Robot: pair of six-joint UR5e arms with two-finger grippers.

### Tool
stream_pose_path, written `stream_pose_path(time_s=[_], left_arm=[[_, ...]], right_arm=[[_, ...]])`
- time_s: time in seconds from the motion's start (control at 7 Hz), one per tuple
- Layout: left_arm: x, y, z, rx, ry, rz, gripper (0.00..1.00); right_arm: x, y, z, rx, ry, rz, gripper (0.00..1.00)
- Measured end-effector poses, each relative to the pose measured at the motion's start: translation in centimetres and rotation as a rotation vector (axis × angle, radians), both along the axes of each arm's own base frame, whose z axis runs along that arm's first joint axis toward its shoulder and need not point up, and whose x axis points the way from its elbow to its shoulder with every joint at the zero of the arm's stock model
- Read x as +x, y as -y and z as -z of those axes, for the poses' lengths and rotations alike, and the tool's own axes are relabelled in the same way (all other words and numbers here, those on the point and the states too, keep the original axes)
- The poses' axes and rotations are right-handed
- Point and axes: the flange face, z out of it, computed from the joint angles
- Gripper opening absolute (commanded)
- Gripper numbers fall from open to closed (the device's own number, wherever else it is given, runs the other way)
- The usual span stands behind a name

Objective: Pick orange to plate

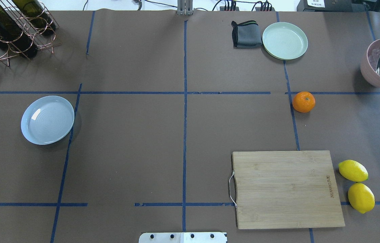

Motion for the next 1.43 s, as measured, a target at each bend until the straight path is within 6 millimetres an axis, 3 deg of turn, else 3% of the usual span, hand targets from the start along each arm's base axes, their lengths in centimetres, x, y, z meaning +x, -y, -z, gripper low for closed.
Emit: stream_pose_path(time_s=[0.29, 0.43, 0.86, 1.14, 1.29, 1.43], left_arm=[[7.0, -0.9, 0.7, -0.064, -0.017, -0.036, 1.00], [9.1, -1.4, 0.6, -0.121, -0.018, 0.011, 1.00], [11.2, -2.4, -0.6, -0.225, -0.012, 0.144, 1.00], [13.9, -3.3, -1.9, -0.271, -0.050, 0.186, 1.00], [15.4, -3.9, -2.3, -0.281, -0.059, 0.201, 0.89], [16.7, -4.4, -2.5, -0.285, -0.055, 0.212, 0.71]], right_arm=[[-1.5, 0.5, 0.8, 0.014, 0.007, 0.029, 1.00], [-2.2, 0.6, 1.2, 0.023, 0.010, 0.042, 1.00], [-2.9, 0.8, 3.3, 0.018, 0.021, 0.016, 1.00], [-3.6, 0.7, 5.0, -0.001, 0.029, -0.014, 1.00], [-3.8, 0.6, 5.3, -0.005, 0.030, -0.018, 1.00], [-4.2, 0.6, 5.5, -0.014, 0.031, -0.021, 1.00]])
